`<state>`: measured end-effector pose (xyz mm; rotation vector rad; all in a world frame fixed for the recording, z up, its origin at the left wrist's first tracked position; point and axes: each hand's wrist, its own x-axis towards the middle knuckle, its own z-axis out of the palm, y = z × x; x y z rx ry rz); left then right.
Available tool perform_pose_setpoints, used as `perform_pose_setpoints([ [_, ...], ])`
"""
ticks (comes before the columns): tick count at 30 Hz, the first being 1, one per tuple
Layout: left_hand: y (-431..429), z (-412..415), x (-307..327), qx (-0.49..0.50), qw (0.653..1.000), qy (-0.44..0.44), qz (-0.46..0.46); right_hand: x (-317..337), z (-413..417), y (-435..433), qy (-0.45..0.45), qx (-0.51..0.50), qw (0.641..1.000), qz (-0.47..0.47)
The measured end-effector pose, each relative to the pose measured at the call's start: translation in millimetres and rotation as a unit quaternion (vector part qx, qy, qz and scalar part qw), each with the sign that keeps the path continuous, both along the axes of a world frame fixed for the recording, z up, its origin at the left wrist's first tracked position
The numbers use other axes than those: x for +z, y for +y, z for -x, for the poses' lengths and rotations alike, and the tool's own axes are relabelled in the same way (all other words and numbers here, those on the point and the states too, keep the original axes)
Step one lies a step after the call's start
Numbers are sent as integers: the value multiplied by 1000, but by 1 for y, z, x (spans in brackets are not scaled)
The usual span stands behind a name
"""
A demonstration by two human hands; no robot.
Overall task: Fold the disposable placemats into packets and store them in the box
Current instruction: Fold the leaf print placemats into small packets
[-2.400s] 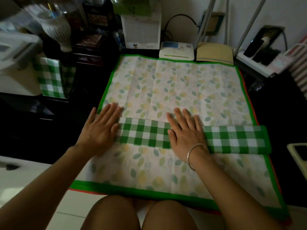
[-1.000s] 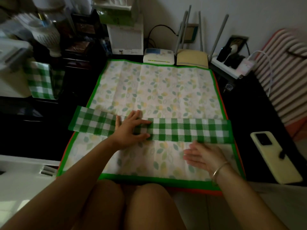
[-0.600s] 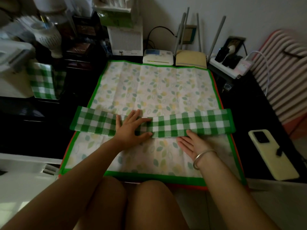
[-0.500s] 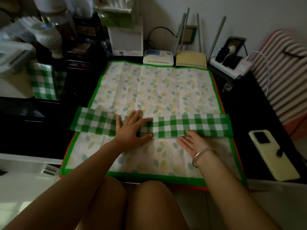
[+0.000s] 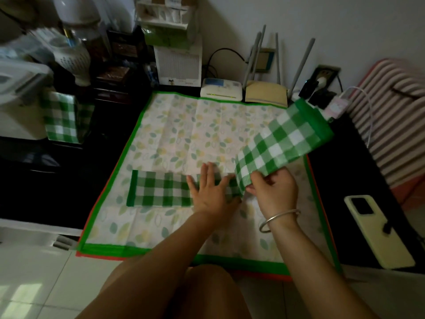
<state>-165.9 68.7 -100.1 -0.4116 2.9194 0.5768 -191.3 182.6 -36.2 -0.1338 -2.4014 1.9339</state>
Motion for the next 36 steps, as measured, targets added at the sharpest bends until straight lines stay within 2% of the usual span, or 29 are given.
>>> perform_pose_setpoints([
  [2,-3,-1,0,28,998,45,-46,1,-3,-9,88,7,987,-132],
  [4,-14,-1,4,89,973,139,-162,3,-8,-19,161,9,961,-225],
  [6,-31,-3,13,158,920,230,-275,1,-13,-31,196,35,939,-281],
  [7,-40,-5,17,197,893,248,-321,-3,-15,-39,209,55,928,-305],
  [11,-82,-22,28,337,759,212,-516,-28,-23,-62,268,144,853,-424],
  [12,-96,-32,28,343,751,211,-523,-34,-26,-67,266,158,839,-448],
  [15,-133,-63,24,320,830,213,-404,-47,-28,-76,265,178,811,-490],
  [16,-142,-72,24,328,835,209,-390,-49,-28,-78,267,184,801,-503],
  [17,-151,-80,22,348,831,197,-387,-52,-27,-80,273,191,790,-515],
  [20,-161,-95,27,402,770,159,-468,-58,-27,-82,280,202,774,-531],
  [22,-161,-98,33,401,759,135,-494,-60,-27,-80,285,204,776,-524],
  [26,-156,-98,37,367,812,109,-441,-59,-26,-70,288,237,783,-497],
  [29,-154,-99,33,365,832,117,-402,-57,-20,-63,296,282,790,-457],
  [33,-156,-100,23,369,852,100,-356,-53,-1,-62,266,262,855,-361],
  [34,-157,-99,21,367,856,99,-349,-55,6,-62,265,252,857,-363],
  [36,-158,-98,20,362,862,101,-339,-62,21,-61,236,290,825,-423],
])
